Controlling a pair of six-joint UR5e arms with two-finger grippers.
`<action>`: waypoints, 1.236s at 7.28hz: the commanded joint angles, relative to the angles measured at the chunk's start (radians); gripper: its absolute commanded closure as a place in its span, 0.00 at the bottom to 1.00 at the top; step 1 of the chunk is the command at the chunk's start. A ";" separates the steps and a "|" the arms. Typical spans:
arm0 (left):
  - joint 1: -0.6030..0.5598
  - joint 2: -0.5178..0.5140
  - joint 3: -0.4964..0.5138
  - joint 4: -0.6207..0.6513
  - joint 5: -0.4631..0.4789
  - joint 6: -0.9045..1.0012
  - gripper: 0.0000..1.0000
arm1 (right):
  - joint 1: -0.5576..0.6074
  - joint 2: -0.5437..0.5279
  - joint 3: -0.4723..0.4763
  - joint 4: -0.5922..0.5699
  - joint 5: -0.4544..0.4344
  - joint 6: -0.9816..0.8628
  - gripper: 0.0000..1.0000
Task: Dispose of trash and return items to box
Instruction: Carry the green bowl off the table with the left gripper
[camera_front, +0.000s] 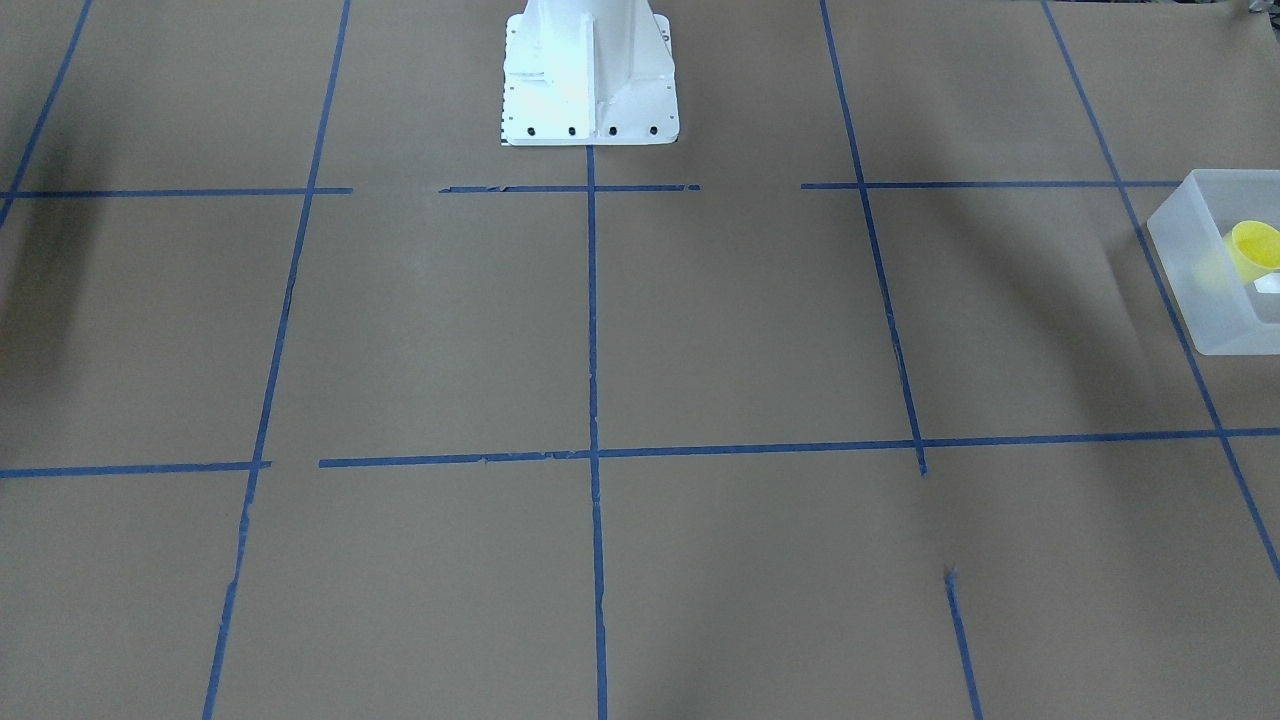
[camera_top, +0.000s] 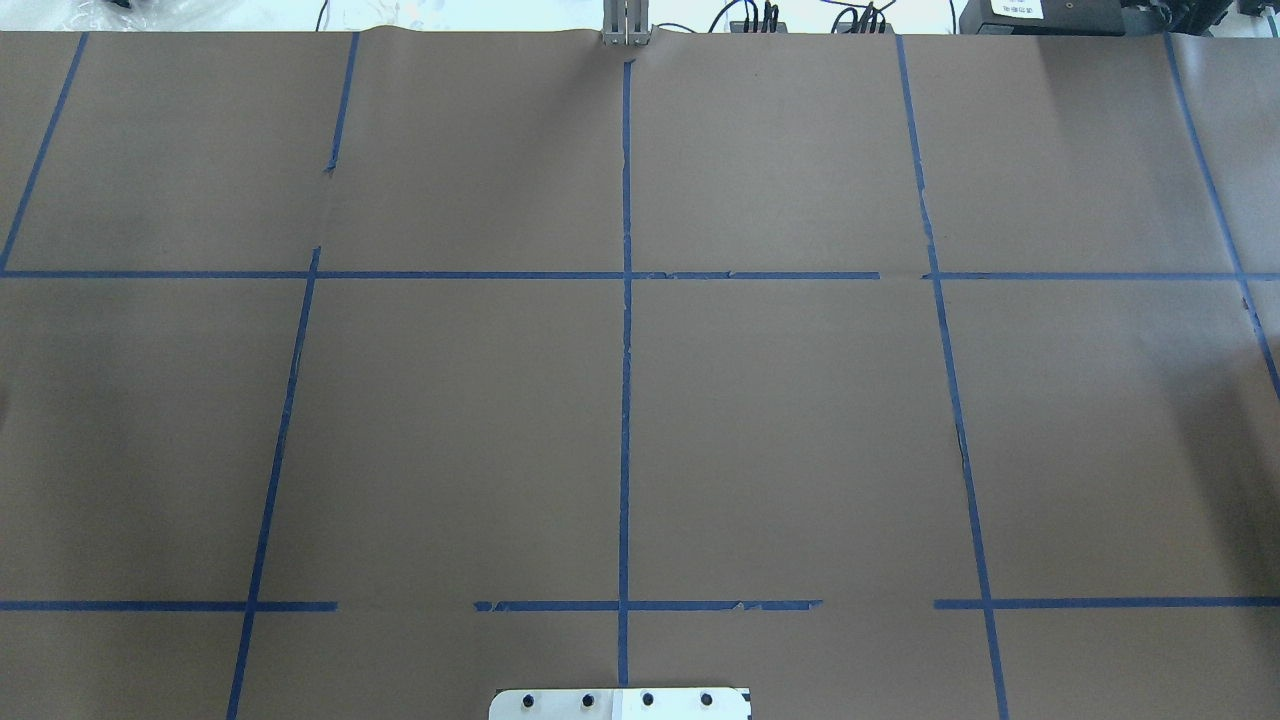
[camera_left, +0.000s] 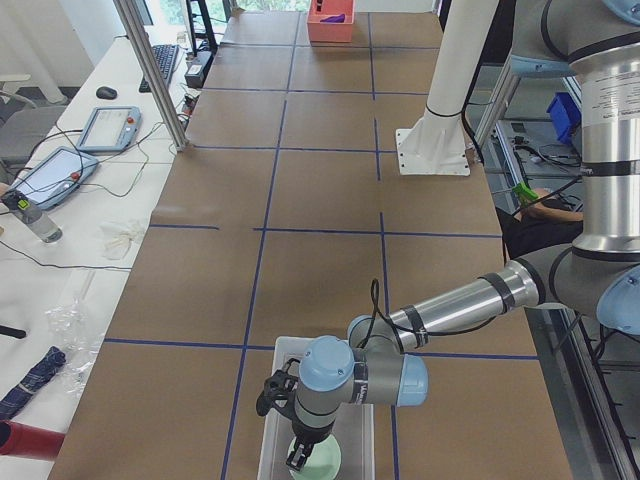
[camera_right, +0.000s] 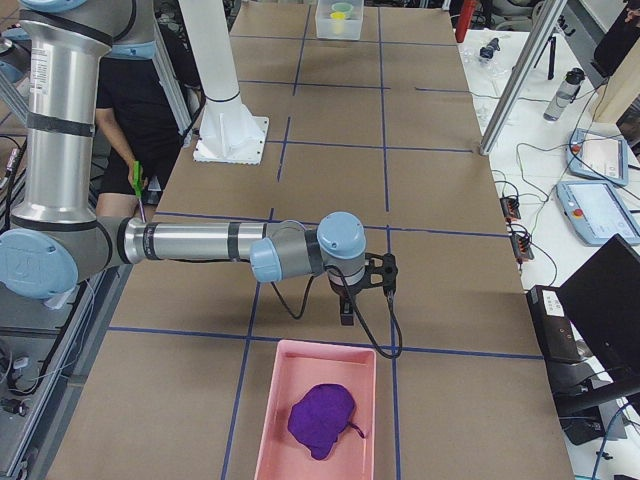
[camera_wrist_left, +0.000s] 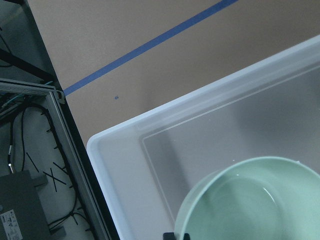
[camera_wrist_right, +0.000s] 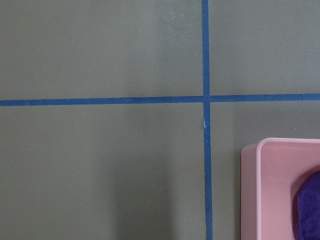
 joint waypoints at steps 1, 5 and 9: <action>-0.028 -0.015 -0.084 0.010 -0.007 -0.019 0.00 | 0.000 0.000 0.002 0.000 0.003 0.001 0.00; -0.002 -0.075 -0.252 0.000 -0.205 -0.445 0.00 | 0.000 0.003 0.004 0.000 0.004 0.001 0.00; 0.166 -0.089 -0.249 0.050 -0.325 -0.571 0.00 | 0.000 0.003 0.001 0.002 0.004 0.001 0.00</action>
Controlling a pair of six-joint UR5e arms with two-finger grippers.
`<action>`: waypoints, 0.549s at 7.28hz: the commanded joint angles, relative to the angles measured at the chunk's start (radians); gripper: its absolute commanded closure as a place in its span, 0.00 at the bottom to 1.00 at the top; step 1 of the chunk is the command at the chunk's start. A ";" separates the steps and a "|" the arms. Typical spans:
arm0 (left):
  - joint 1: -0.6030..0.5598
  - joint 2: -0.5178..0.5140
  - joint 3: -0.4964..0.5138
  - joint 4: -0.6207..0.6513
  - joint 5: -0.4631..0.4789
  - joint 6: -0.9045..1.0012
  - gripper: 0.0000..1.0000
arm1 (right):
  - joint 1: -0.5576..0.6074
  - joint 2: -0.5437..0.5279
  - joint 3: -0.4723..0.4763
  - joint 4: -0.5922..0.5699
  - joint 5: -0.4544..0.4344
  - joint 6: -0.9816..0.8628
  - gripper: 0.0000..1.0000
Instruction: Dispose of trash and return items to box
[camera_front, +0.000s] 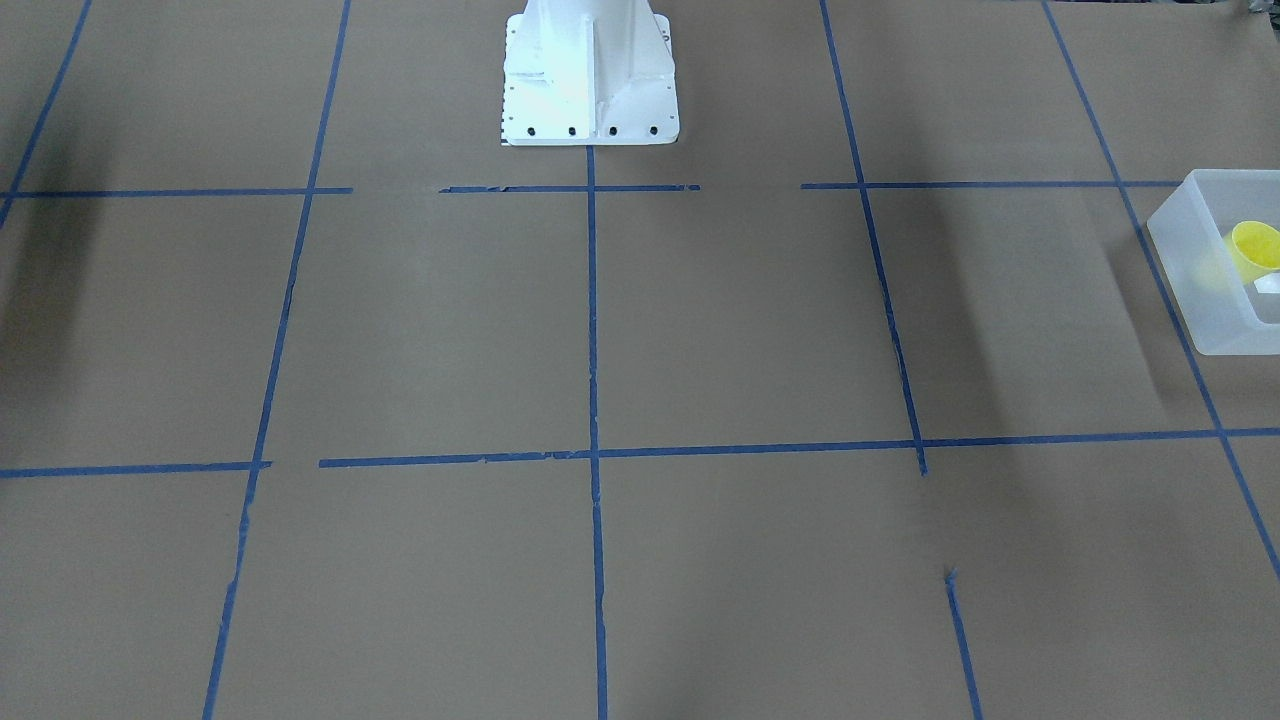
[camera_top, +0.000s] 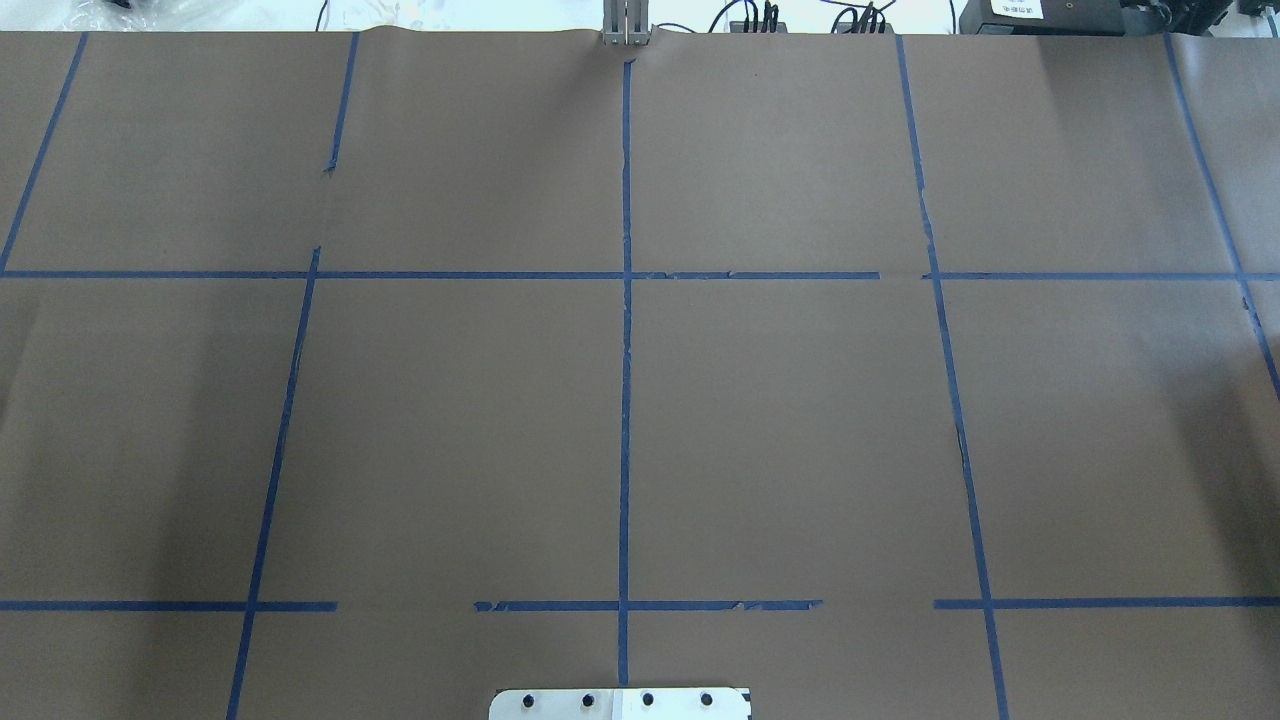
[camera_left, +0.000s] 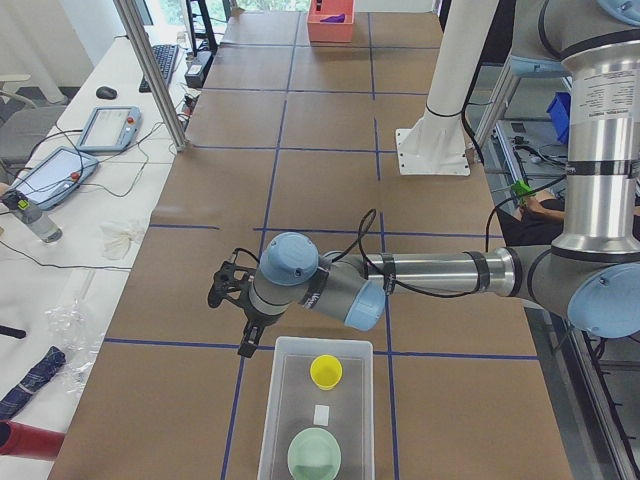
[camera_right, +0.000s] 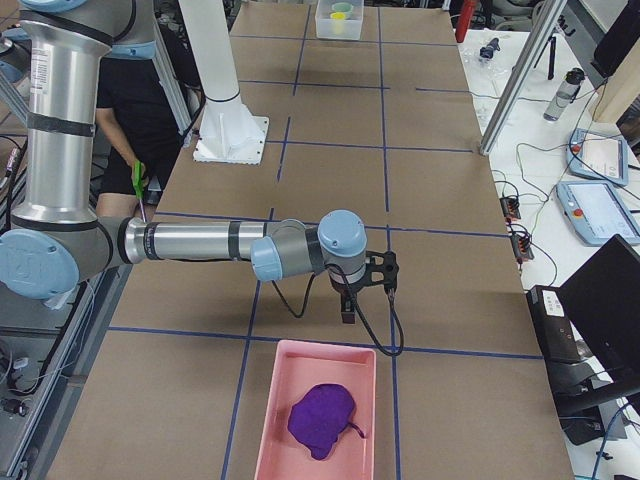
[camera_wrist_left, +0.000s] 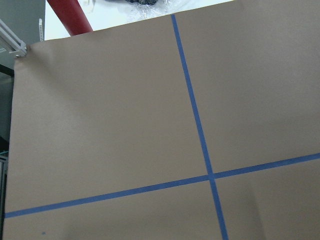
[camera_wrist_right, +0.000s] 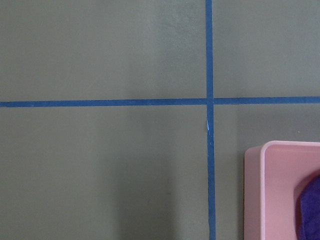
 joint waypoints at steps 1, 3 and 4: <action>0.079 -0.001 0.000 0.028 -0.017 -0.025 0.00 | 0.000 -0.001 -0.002 0.000 0.000 -0.002 0.00; 0.080 -0.006 -0.002 0.076 -0.014 -0.017 0.00 | 0.000 -0.003 -0.005 0.000 0.000 -0.002 0.00; 0.077 -0.008 -0.008 0.133 -0.013 -0.014 0.00 | 0.000 -0.003 -0.005 0.000 0.000 -0.002 0.00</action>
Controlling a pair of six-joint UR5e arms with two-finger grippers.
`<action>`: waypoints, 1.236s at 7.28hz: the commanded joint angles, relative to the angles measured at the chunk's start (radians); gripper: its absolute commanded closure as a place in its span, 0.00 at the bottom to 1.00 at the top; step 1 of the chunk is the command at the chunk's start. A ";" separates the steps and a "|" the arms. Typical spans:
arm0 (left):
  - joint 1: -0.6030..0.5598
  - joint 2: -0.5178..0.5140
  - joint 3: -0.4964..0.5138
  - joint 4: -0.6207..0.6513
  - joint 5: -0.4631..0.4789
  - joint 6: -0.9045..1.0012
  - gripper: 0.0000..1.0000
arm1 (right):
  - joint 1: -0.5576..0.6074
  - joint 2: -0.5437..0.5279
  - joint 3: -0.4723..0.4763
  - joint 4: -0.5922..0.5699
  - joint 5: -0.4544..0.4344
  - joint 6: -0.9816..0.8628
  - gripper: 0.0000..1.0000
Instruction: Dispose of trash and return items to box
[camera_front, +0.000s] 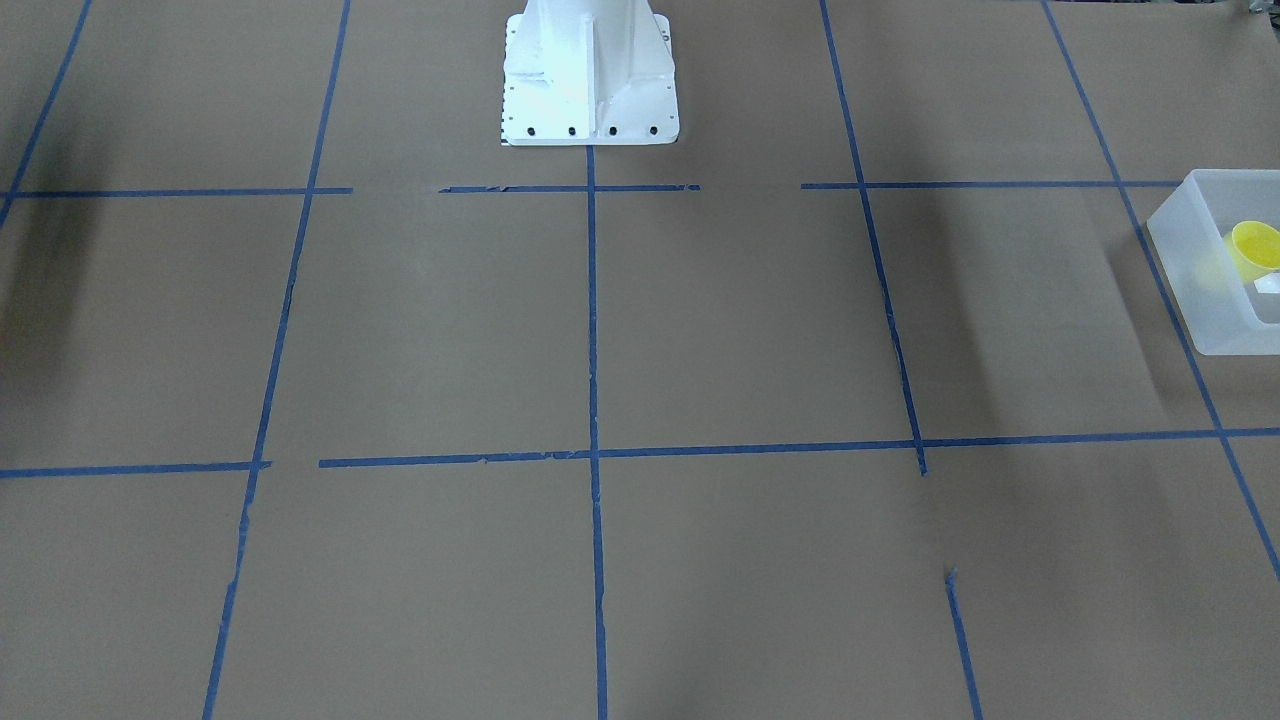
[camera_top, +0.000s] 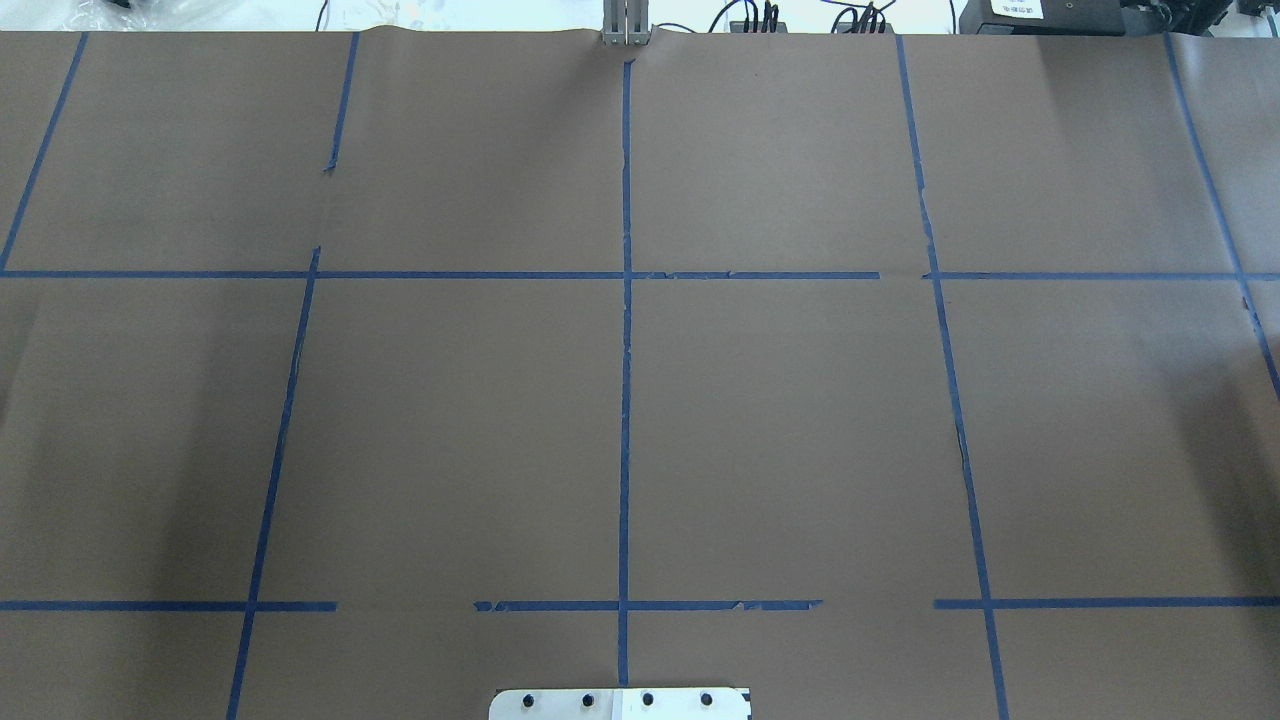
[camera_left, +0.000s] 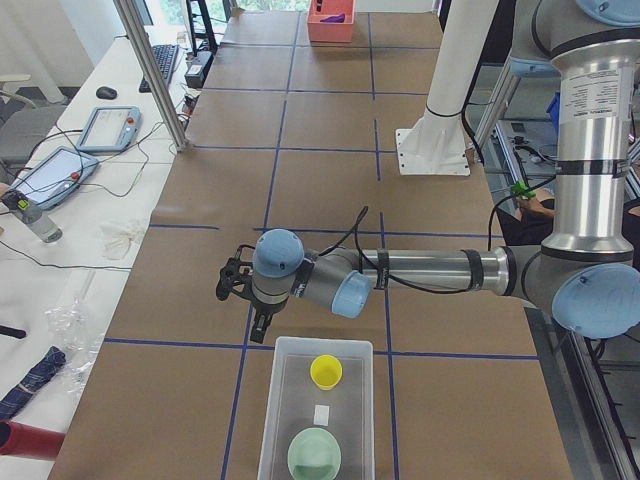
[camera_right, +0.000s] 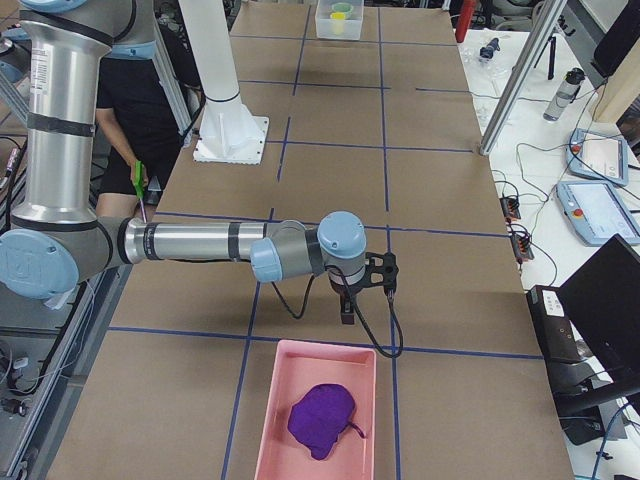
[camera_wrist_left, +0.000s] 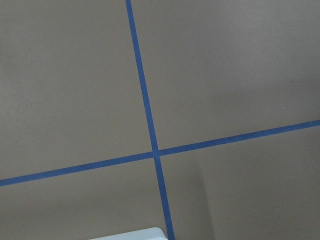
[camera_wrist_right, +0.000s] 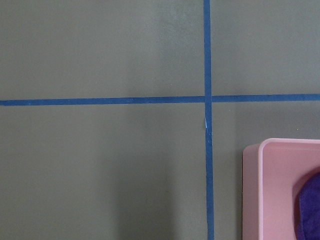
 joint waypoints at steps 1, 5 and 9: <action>-0.002 -0.001 -0.025 0.064 0.003 0.004 0.00 | 0.000 -0.001 -0.002 0.000 0.000 0.000 0.00; -0.010 0.002 -0.016 0.066 0.003 0.002 0.00 | 0.000 -0.022 -0.010 -0.006 0.003 -0.011 0.00; -0.010 0.011 -0.008 0.067 0.003 -0.007 0.00 | 0.002 -0.030 -0.048 -0.012 0.067 -0.009 0.00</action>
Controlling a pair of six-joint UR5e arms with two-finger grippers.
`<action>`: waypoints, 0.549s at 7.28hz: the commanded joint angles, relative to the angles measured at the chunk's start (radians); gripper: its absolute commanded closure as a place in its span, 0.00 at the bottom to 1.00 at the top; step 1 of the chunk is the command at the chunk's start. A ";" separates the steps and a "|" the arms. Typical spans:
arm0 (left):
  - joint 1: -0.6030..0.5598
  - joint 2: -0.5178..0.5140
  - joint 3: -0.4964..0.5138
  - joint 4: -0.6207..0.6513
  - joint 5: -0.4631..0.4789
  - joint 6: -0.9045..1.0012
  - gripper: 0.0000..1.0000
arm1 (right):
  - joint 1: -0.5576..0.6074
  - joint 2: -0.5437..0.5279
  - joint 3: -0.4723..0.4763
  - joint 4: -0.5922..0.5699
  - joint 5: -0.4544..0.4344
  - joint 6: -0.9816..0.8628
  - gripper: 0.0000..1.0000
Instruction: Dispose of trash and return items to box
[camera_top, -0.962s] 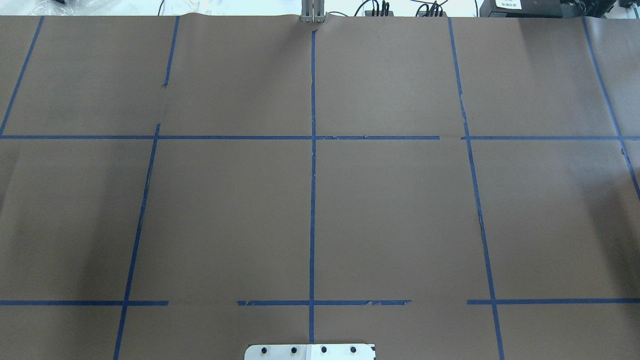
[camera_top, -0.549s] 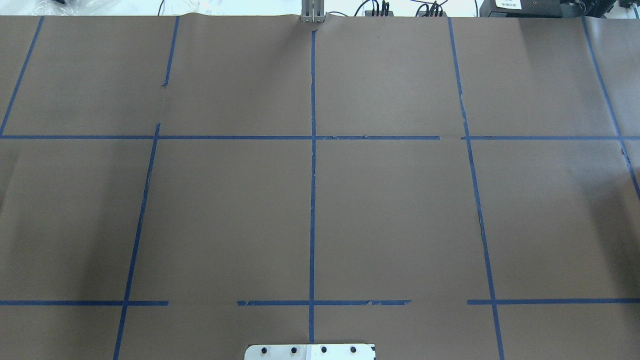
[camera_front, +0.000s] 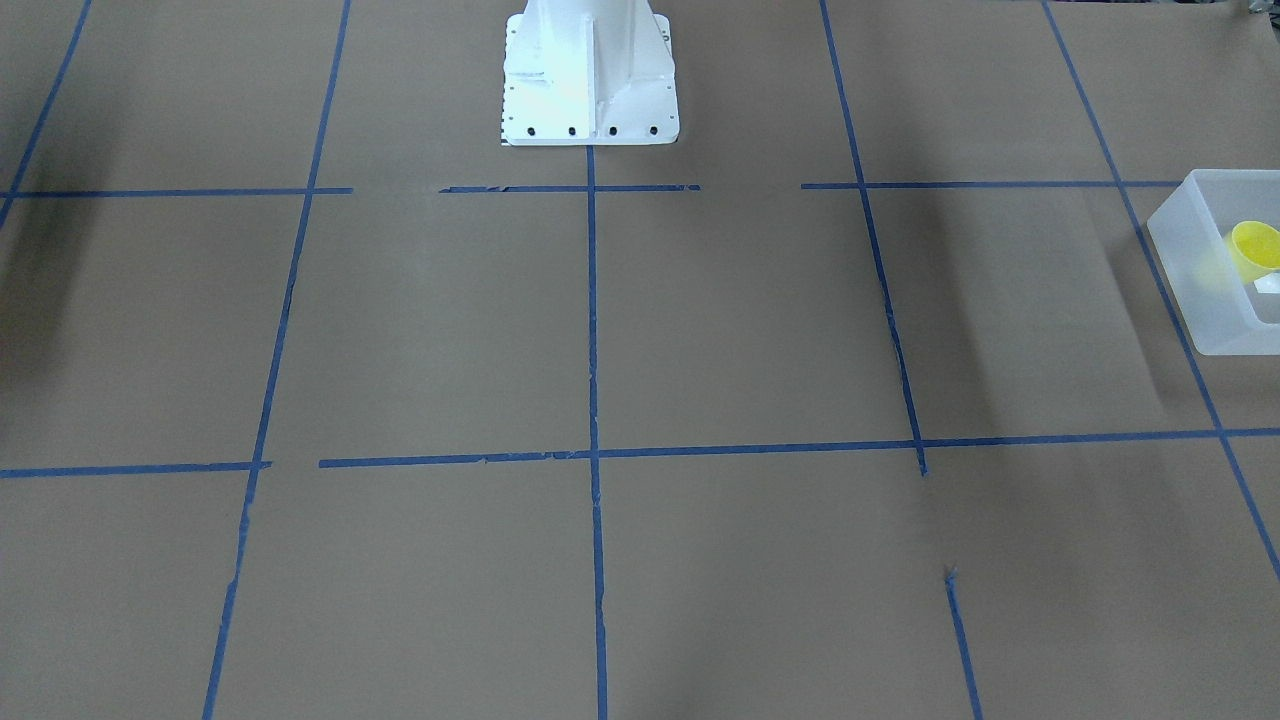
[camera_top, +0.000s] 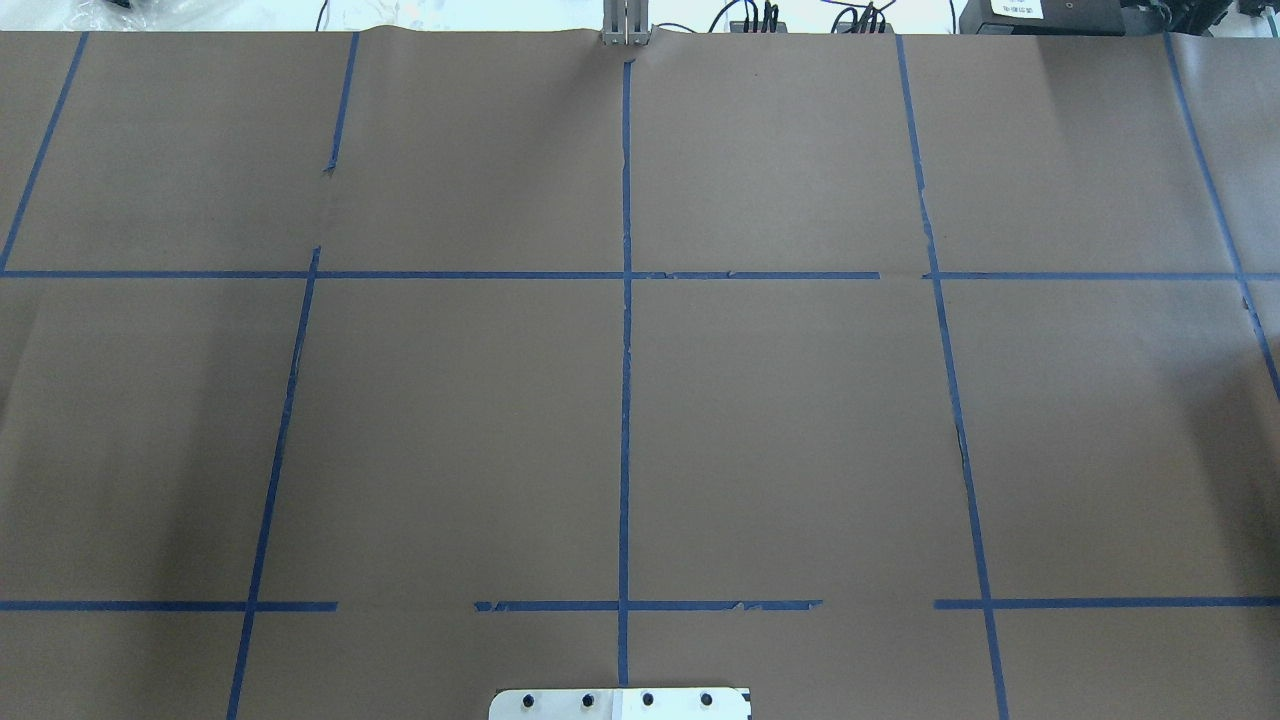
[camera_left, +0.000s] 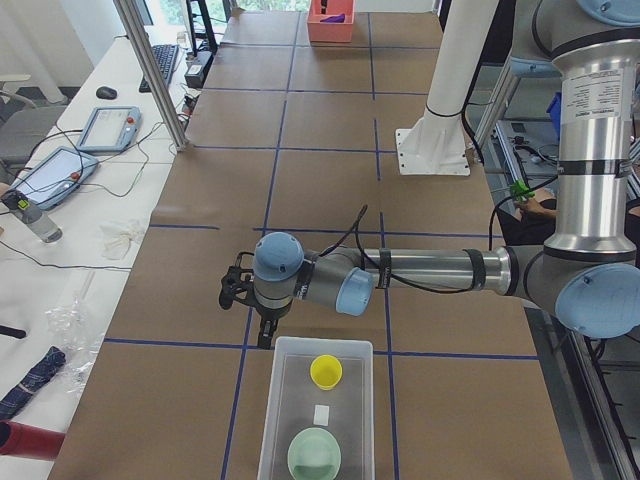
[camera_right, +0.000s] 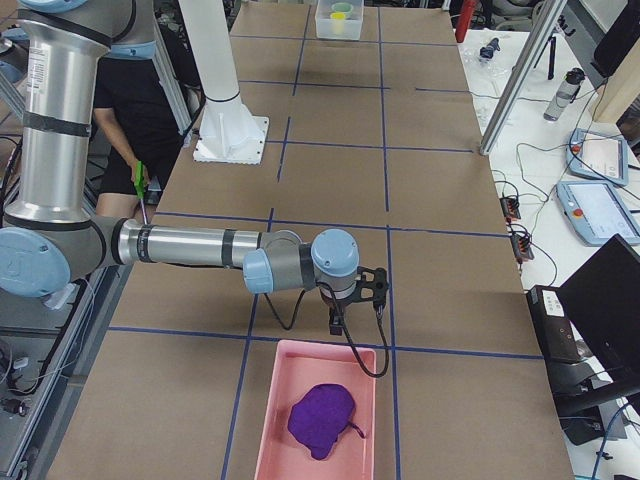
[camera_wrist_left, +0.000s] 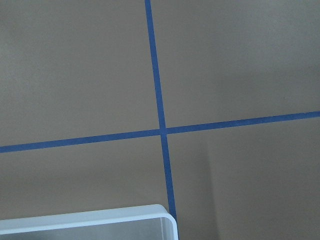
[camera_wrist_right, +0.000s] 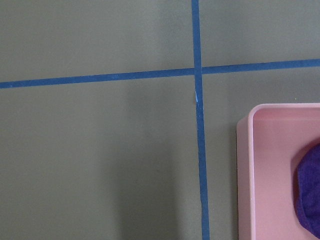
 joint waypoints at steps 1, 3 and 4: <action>0.000 0.001 0.000 0.001 -0.001 -0.001 0.00 | 0.005 -0.001 -0.007 -0.008 0.039 0.004 0.00; 0.000 0.001 -0.001 -0.001 -0.001 -0.001 0.00 | 0.005 0.001 -0.005 -0.006 0.038 0.009 0.00; 0.000 0.001 -0.003 -0.001 0.000 -0.001 0.00 | 0.005 0.007 -0.002 -0.003 0.027 0.010 0.00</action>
